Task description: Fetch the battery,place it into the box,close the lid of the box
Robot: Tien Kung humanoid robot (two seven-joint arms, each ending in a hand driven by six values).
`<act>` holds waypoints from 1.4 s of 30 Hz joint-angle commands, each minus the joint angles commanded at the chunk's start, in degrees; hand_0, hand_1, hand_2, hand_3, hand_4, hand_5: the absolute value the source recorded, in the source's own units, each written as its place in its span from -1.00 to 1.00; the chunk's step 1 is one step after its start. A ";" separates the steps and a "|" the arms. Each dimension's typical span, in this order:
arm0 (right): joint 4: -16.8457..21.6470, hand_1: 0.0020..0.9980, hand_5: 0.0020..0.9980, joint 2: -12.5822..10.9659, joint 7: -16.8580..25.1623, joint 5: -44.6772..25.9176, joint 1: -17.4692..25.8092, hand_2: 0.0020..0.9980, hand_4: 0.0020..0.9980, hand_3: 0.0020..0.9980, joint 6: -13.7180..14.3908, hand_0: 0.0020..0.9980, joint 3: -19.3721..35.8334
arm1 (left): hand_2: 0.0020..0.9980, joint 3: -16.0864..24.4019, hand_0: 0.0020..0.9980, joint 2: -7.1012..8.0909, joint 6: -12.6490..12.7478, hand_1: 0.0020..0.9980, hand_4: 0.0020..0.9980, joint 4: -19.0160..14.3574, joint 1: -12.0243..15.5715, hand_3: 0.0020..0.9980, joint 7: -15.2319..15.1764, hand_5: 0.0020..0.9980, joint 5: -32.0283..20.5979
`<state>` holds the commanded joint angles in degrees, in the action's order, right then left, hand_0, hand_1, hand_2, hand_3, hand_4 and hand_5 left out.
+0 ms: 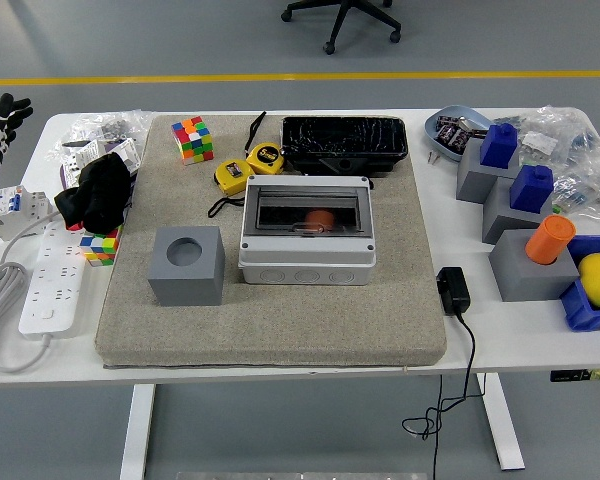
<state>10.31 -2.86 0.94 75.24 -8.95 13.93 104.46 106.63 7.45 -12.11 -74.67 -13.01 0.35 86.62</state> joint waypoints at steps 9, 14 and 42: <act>0.00 0.64 1.00 0.07 0.13 -0.12 -0.06 0.55 1.00 0.61 -0.02 0.67 0.05 | 0.68 0.25 1.00 -0.14 0.65 0.83 1.00 -0.18 -0.01 0.61 0.05 1.00 0.83; 0.00 0.65 1.00 0.12 0.11 0.05 0.06 0.55 1.00 0.61 -0.06 0.67 0.30 | 0.68 0.47 0.99 -0.21 0.71 0.83 1.00 -0.14 0.04 0.62 0.03 1.00 0.90; 0.00 0.65 1.00 0.15 0.15 0.04 0.00 0.55 1.00 0.62 -0.01 0.67 0.45 | 0.66 0.47 0.95 -0.22 2.05 0.81 1.00 -0.13 -0.01 0.58 -0.19 1.00 1.22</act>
<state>10.31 -2.70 1.08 75.28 -8.94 13.92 104.91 107.11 7.22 -10.07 -74.80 -13.03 0.15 87.84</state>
